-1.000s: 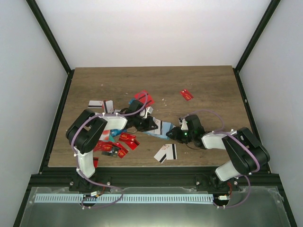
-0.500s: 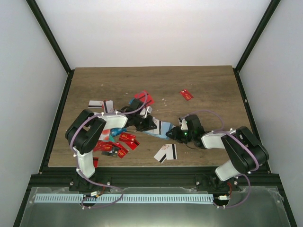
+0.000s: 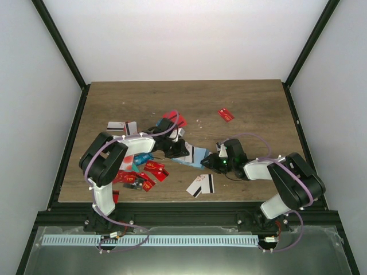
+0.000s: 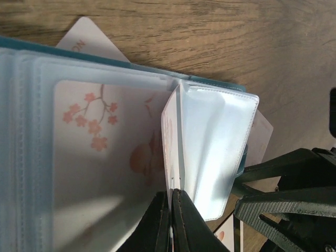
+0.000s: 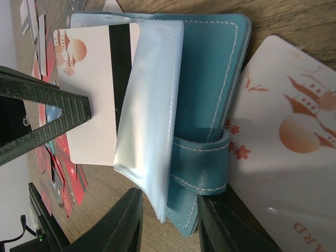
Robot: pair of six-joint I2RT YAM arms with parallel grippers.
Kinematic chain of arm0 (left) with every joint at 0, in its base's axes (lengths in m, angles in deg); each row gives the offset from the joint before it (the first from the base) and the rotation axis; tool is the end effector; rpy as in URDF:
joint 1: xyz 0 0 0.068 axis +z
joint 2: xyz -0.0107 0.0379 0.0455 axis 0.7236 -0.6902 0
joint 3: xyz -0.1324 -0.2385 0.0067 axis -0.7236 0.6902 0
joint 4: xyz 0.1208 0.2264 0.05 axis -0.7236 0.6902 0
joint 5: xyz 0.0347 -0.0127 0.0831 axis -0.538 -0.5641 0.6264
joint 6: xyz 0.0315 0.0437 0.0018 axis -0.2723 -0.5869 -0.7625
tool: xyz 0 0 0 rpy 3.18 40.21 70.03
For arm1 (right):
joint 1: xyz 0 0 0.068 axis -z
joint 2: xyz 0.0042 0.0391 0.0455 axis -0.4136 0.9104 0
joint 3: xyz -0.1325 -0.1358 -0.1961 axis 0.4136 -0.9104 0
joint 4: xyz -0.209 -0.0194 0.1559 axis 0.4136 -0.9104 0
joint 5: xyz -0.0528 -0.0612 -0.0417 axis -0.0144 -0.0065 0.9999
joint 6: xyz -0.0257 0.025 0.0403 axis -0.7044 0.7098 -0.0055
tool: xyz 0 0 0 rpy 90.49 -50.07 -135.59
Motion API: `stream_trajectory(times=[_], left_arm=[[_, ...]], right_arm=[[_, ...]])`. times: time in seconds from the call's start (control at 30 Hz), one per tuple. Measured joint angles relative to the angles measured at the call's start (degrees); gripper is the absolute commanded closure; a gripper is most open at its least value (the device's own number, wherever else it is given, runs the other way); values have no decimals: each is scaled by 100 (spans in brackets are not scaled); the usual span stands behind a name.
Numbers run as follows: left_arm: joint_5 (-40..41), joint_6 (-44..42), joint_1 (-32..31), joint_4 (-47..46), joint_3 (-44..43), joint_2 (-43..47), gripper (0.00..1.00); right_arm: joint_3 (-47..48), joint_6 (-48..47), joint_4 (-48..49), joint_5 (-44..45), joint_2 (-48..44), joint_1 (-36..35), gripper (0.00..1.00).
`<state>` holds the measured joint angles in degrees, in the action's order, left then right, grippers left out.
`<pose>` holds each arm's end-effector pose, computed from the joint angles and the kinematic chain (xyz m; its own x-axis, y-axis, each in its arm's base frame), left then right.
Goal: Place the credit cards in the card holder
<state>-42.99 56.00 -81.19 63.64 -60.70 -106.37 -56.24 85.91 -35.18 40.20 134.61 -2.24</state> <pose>0.2889 -0.2233 0.1343 -0.9874 0.0480 -0.1506 0.1376 0.7304 -0.6691 0.2103 0.1252 0.1122 -0.9444 0.2363 -0.2286 -0.0176 0.6579 0.7529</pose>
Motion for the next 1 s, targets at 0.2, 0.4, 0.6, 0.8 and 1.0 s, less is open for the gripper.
stream_trajectory(times=[0.2, 0.4, 0.6, 0.8, 1.0], left_arm=[[-90, -474, 15, 433, -236, -37, 96], [-280, -857, 70, 678, -356, -109, 96], [-503, -1012, 118, 732, -442, -229, 96], [-627, -1003, 140, 713, -498, -317, 96], [-710, -1021, 140, 713, -656, -518, 96]], right_arm=[[39, -2, 4, -35, 50, 0, 69], [81, -4, -11, -48, 90, 0, 69], [160, -50, -111, -101, 127, 15, 69], [249, -127, -262, -162, 157, 26, 69], [352, -249, -459, -170, 175, 26, 69]])
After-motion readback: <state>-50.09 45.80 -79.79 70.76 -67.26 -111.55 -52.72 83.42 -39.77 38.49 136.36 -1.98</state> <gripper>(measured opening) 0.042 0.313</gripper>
